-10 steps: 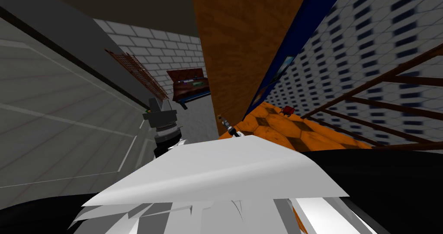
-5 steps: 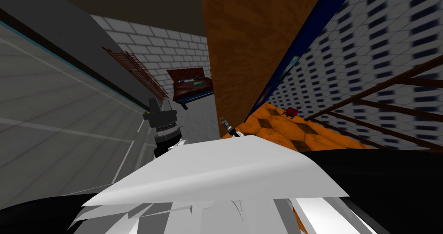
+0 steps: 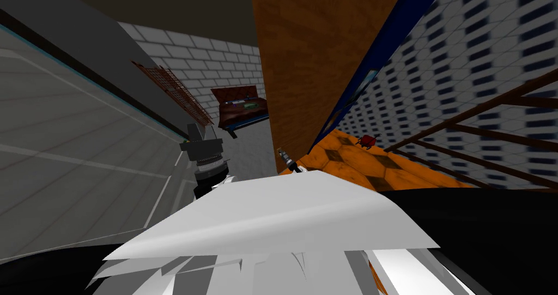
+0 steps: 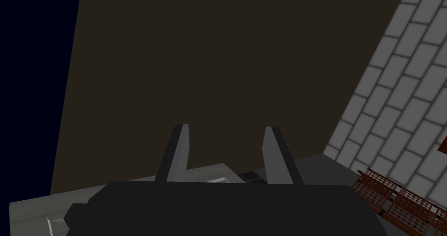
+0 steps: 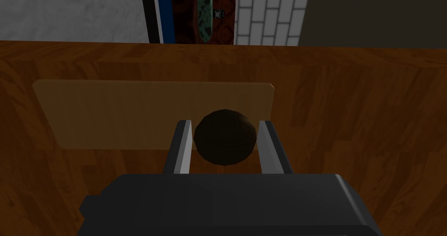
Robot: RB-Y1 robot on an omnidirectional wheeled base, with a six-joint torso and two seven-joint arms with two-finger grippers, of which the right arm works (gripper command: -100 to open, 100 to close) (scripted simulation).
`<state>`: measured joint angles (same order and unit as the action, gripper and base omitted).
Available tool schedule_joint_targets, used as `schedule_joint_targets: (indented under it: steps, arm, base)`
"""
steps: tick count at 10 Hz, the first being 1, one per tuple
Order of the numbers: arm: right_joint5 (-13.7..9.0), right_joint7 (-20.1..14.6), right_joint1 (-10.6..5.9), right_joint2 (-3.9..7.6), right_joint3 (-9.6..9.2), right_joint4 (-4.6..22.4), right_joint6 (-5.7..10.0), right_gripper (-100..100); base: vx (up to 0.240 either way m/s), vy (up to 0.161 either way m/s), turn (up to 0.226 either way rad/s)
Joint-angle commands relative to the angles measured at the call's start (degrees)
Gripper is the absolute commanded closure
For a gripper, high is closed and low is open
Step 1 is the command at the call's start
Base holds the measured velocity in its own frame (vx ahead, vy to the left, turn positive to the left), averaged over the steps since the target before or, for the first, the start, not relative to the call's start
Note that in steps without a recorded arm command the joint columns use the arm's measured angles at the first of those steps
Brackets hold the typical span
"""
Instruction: Push the door open
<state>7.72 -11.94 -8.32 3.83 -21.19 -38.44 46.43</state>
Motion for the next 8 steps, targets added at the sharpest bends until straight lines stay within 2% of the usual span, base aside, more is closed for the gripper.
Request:
schedule_joint_targets:
  steps: [1, 4, 7, 8]
  arm:
    - [-0.38, 0.35, -0.04, 0.23, 0.8, 0.11, -0.04, 100]
    - [-0.88, 0.82, -0.09, 0.47, 1.86, 0.25, -0.09, 100]
    - [-1.96, 1.82, -0.2, 0.85, 4.13, 0.56, -0.2, 100]
    - [-1.96, 1.82, -0.2, 0.85, 4.13, 0.56, -0.2, 100]
  base:
    - [0.102, 0.055, -0.027]
    - [0.141, 0.103, -0.03]
    - [0.192, 0.139, -0.055]
    - [0.131, 0.084, -0.018]
